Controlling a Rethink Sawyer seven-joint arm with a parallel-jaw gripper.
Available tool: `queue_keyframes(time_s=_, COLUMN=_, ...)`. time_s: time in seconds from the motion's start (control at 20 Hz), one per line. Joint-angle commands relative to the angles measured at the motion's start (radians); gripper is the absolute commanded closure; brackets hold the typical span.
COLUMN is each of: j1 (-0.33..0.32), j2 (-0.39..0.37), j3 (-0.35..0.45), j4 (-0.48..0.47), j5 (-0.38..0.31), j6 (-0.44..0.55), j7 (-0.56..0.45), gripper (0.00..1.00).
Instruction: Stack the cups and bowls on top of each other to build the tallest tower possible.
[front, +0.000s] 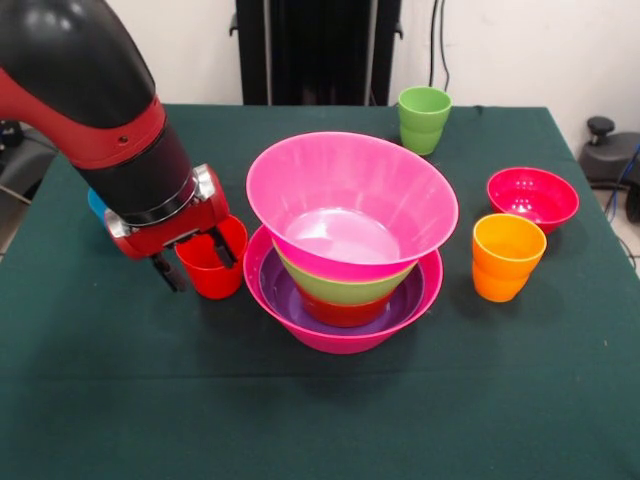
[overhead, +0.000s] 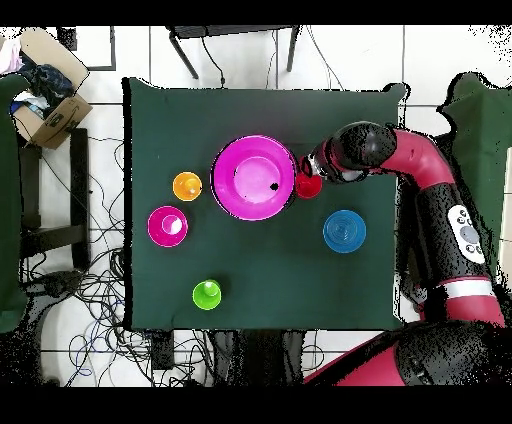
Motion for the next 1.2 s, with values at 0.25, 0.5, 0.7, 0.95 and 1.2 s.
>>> queue_keyframes(time_s=0.25, j1=0.041, j2=-0.007, j3=-0.072, j4=0.001, j5=-0.13, j6=-0.078, j7=-0.181, gripper=0.0)
queue_keyframes(time_s=0.5, j1=0.039, j2=-0.011, j3=-0.074, j4=-0.002, j5=-0.135, j6=-0.065, j7=-0.185, gripper=0.0)
queue_keyframes(time_s=0.7, j1=0.04, j2=-0.019, j3=-0.073, j4=-0.006, j5=-0.134, j6=-0.038, j7=-0.189, gripper=0.0)
queue_keyframes(time_s=0.95, j1=0.041, j2=-0.037, j3=-0.076, j4=-0.002, j5=-0.124, j6=-0.006, j7=-0.191, gripper=0.0)
queue_keyframes(time_s=1.2, j1=0.043, j2=-0.051, j3=-0.078, j4=0.002, j5=-0.115, j6=0.018, j7=-0.192, gripper=0.0)
